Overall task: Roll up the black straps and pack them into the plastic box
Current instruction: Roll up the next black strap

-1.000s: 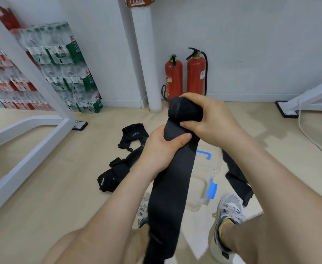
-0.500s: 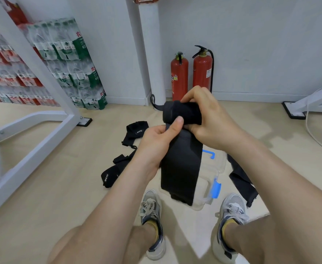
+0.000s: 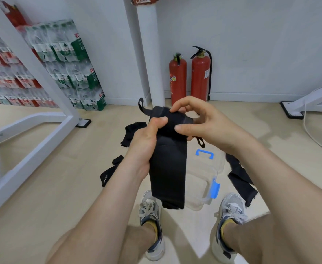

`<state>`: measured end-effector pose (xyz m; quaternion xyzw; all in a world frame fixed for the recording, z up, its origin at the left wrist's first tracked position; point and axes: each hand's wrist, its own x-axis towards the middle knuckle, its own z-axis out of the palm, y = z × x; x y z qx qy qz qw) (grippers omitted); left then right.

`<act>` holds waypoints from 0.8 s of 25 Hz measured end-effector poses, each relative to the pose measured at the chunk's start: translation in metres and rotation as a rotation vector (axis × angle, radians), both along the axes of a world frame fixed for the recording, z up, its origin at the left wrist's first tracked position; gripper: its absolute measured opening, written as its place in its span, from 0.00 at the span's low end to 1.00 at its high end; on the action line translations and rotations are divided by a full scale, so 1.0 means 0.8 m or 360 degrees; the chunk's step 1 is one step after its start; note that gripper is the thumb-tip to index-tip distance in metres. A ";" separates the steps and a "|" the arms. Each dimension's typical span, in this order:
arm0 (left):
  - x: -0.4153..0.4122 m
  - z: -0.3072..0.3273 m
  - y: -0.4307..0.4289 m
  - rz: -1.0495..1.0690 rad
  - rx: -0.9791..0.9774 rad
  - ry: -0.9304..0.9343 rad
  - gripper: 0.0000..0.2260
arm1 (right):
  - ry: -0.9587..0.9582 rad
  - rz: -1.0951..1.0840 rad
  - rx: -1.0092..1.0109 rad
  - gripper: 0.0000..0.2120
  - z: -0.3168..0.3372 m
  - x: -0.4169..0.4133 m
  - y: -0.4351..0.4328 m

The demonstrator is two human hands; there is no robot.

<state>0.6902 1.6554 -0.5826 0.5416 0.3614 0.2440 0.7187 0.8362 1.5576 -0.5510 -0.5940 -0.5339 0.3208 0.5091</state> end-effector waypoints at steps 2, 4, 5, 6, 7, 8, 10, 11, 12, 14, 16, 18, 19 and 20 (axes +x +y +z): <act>-0.002 0.003 0.001 -0.0045 0.0087 0.0053 0.24 | 0.0108 -0.0031 0.0046 0.15 0.001 0.001 -0.001; -0.003 0.007 -0.002 -0.0055 0.0137 0.0083 0.27 | 0.0063 -0.0034 0.0078 0.17 0.002 -0.002 0.000; -0.003 0.008 -0.004 -0.0034 0.0165 0.0094 0.29 | -0.0053 -0.0022 0.0084 0.18 0.000 -0.004 0.002; -0.003 0.009 -0.006 -0.0012 0.0184 0.0095 0.30 | -0.0175 -0.0022 0.0074 0.18 -0.001 -0.006 0.004; -0.003 0.008 -0.007 0.0007 0.0197 0.0067 0.30 | -0.0249 -0.0042 0.0056 0.19 -0.001 -0.006 0.005; -0.003 0.009 -0.009 0.0021 0.0200 0.0024 0.28 | -0.0245 -0.0049 0.0047 0.19 -0.001 -0.005 0.005; -0.005 0.012 -0.009 -0.0001 0.0248 -0.0070 0.24 | -0.0091 -0.0019 0.0022 0.19 0.000 0.001 0.004; -0.006 0.012 -0.008 -0.0038 0.0301 -0.0096 0.23 | -0.0023 0.0001 -0.0037 0.18 0.001 0.005 0.003; -0.008 0.013 -0.008 -0.0087 0.0365 -0.0107 0.22 | 0.0026 0.0019 -0.0123 0.19 0.000 0.009 0.001; -0.010 0.012 -0.007 -0.0168 0.0480 -0.0118 0.19 | 0.0075 0.0031 -0.0293 0.23 0.001 0.016 -0.001; -0.012 0.012 -0.006 -0.0212 0.0568 -0.0113 0.14 | 0.0017 0.0059 -0.0340 0.23 -0.001 0.020 -0.001; -0.012 0.010 -0.005 -0.0266 0.0672 -0.0086 0.14 | 0.0015 0.0105 -0.0317 0.21 -0.002 0.023 -0.001; -0.012 0.009 -0.003 -0.0278 0.0691 -0.0073 0.16 | 0.0047 0.0118 -0.0286 0.21 -0.002 0.024 -0.001; -0.012 0.009 -0.003 -0.0269 0.0673 -0.0057 0.18 | 0.0079 0.0121 -0.0249 0.19 -0.002 0.024 -0.001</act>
